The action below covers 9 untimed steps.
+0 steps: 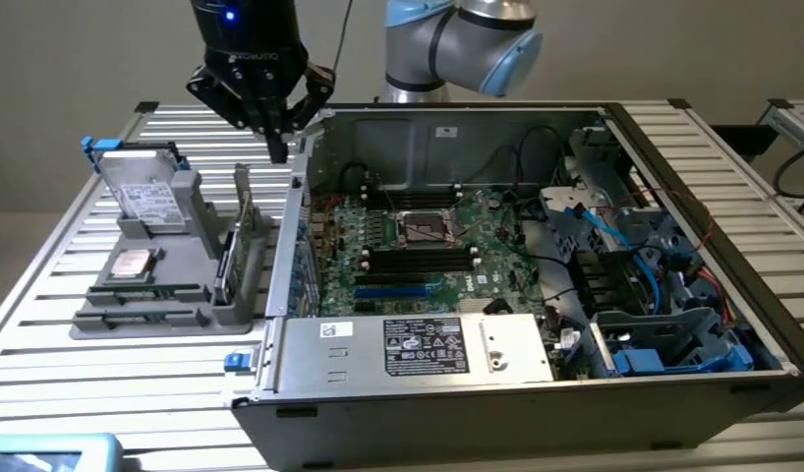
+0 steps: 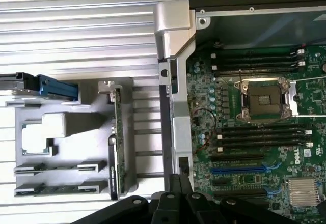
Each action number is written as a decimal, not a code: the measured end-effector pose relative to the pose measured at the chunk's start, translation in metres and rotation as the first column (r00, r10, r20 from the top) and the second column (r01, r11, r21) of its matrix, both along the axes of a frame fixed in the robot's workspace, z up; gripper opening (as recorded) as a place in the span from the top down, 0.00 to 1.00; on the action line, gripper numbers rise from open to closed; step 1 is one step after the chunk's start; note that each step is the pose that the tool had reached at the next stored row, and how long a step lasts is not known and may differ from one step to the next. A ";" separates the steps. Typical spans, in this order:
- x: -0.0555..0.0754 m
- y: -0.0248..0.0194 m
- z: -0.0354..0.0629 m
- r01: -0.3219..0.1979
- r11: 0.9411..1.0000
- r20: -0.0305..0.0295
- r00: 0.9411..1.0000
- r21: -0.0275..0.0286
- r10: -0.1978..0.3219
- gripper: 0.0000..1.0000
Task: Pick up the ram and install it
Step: 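Reach for the ram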
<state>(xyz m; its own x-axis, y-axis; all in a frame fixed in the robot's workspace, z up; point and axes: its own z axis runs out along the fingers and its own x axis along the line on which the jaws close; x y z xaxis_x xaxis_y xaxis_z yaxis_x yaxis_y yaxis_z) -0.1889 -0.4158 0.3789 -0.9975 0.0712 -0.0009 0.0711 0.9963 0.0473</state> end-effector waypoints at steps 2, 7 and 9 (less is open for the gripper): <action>-0.006 -0.0030 -0.0031 0.000 1.000 -0.001 1.000 0.000 0.000 0.89; -0.020 -0.0087 -0.0117 0.000 1.000 -0.004 1.000 0.000 0.000 0.89; -0.026 -0.0109 -0.0154 0.000 1.000 -0.005 1.000 0.000 0.000 0.89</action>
<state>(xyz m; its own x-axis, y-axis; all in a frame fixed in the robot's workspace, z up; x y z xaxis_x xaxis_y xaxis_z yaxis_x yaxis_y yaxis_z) -0.2153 -0.4267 0.3635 -0.9975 0.0712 0.0037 0.0713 0.9963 0.0471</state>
